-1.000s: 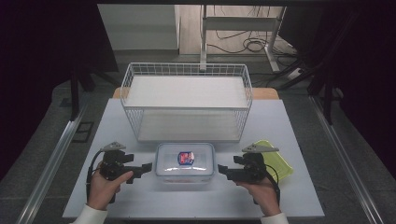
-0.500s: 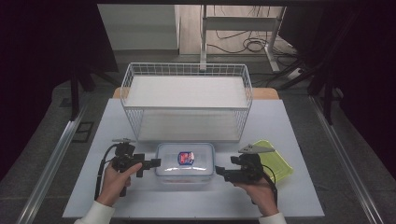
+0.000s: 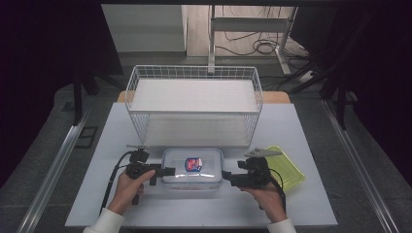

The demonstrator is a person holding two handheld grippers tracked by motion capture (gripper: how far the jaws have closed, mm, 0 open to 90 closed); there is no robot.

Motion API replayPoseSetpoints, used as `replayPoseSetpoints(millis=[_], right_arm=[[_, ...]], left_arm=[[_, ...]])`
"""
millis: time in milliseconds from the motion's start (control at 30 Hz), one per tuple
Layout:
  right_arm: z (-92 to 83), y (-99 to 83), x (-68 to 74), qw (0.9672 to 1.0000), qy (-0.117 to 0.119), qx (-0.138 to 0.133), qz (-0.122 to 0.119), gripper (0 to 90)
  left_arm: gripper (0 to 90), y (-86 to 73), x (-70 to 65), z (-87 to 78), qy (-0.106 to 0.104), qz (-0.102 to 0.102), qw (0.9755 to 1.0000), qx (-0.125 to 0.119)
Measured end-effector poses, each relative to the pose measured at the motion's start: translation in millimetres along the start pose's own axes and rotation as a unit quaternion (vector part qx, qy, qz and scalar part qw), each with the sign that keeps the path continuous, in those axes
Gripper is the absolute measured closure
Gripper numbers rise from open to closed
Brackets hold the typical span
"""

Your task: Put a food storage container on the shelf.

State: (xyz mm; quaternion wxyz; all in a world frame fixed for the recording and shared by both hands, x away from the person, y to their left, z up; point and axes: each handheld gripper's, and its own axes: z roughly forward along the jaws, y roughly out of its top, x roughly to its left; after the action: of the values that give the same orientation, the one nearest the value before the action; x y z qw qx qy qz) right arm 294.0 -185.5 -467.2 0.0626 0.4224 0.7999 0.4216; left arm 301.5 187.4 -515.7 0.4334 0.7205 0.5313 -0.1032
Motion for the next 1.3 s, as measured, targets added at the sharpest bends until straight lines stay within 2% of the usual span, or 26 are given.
replayPoseSetpoints(millis=[133,200,333,433,533,667,700,733,867,933,1000,1033,1067,1133,1167,1200,1233,1267,1300], right_arm=[[0.7,1.0,-1.8,1.0,0.004,-0.002,0.004,21.1],[3.2,2.7,-2.5,0.9999,0.007,-0.002,0.008,21.0],[6.3,6.7,-2.9,0.9999,0.009,0.0,0.008,20.9],[15.3,10.8,-5.8,0.9992,0.027,0.005,0.029,20.7],[22.3,12.1,-7.7,0.9987,0.028,0.017,0.038,20.4],[41.7,11.7,-13.2,0.9956,0.049,0.033,0.073,20.1],[41.7,11.7,-13.2,0.9956,0.049,0.033,0.073,20.1],[49.4,11.6,-13.5,0.9931,0.067,0.037,0.089,19.8],[56.8,11.5,-17.0,0.9895,0.083,0.043,0.11,16.1],[57.7,11.2,-18.4,0.9887,0.086,0.043,0.115,15.6],[61.1,9.5,-22.4,0.9845,0.104,0.046,0.134,15.4],[64.6,8.4,-23.7,0.9806,0.12,0.05,0.147,15.7],[66.9,7.9,-23.9,0.9781,0.13,0.054,0.153,15.1],[67.8,8.0,-23.3,0.9777,0.129,0.055,0.157,15.0],[65.9,8.2,-23.3,0.9779,0.127,0.053,0.157,18.7],[65.9,8.2,-23.3,0.9779,0.127,0.053,0.157,18.7],[64.3,8.4,-23.2,0.978,0.126,0.053,0.158,20.8],[58.5,8.7,-22.6,0.9793,0.121,0.049,0.155,28.1],[58.5,8.7,-22.6,0.9793,0.121,0.049,0.155,28.1]], left_arm=[[15.8,-0.6,1.3,2.2,-0.017,-0.008,0.9998,0.0],[18.5,-1.9,2.3,4.0,-0.033,-0.018,0.9993,-0.001],[19.8,-2.3,3.4,2.4,-0.036,-0.019,0.9992,-0.002],[24.3,-2.9,3.9,0.7,-0.036,-0.022,0.9991,-0.011],[26.5,-3.2,3.8,-0.4,-0.034,-0.026,0.9989,-0.018],[27.3,-3.4,4.8,-0.9,-0.037,-0.027,0.9988,-0.019],[27.4,-3.4,4.8,-0.9,-0.037,-0.027,0.9988,-0.019],[27.6,-3.5,5.0,-1.0,-0.037,-0.027,0.9988,-0.019],[27.8,-3.9,5.0,-1.0,-0.037,-0.027,0.9987,-0.021],[27.8,-4.0,4.8,-1.0,-0.036,-0.026,0.9988,-0.021],[27.8,-4.1,4.7,-0.9,-0.036,-0.026,0.9988,-0.023],[27.8,-4.1,4.7,-0.9,-0.036,-0.026,0.9988,-0.022],[27.8,-4.1,4.6,-0.9,-0.036,-0.026,0.9988,-0.023],[27.9,-4.0,4.5,-0.9,-0.036,-0.026,0.9988,-0.022],[27.9,-3.9,4.6,-1.1,-0.035,-0.024,0.9989,-0.021],[27.9,-3.9,4.6,-1.1,-0.035,-0.024,0.9989,-0.021],[27.9,-4.0,4.5,-1.2,-0.035,-0.024,0.9989,-0.021],[27.8,-4.3,3.9,-1.3,-0.035,-0.024,0.9989,-0.022],[27.9,-4.3,3.9,-1.3,-0.035,-0.024,0.9989,-0.022]])
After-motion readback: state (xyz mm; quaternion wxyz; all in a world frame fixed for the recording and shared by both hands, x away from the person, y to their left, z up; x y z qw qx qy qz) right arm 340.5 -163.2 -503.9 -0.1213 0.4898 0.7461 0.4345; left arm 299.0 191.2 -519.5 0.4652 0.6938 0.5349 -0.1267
